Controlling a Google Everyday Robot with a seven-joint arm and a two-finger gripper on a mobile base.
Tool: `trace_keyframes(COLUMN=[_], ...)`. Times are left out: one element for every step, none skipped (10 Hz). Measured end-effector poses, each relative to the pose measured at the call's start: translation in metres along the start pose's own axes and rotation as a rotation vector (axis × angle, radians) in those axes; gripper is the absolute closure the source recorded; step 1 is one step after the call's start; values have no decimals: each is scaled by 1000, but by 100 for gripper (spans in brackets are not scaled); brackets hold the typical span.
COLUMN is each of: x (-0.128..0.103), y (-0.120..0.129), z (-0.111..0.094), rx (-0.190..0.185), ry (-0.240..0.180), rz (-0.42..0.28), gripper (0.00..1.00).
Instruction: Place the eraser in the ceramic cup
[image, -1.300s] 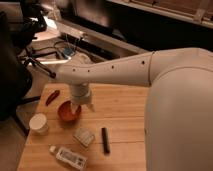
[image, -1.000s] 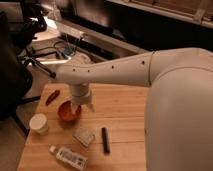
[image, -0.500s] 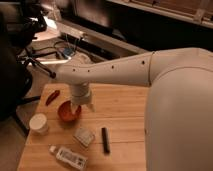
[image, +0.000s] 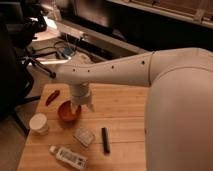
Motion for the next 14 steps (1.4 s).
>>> trace_keyframes(x=[0,0,0,0,0,0,1,2,7,18,28,39,45,52], y=[0,0,0,0,0,0,-1,-5,-13,-27,-38,-47,-53,-61], z=[0,0,0,0,0,0,1,8,17,33,47,60,70,83], rx=[-1,-1,-1,-1,-1,-1,-5,-16,-20,-20,-10,8,24,50], ry=[1,1,1,1,1,1,1,-4,-3,11,29,51,63,70], rz=[0,0,0,0,0,1,3,8,12,23,29,27,21,6], gripper=[35,35,35,35,35,35,35,35,35,35,35,35,35,35])
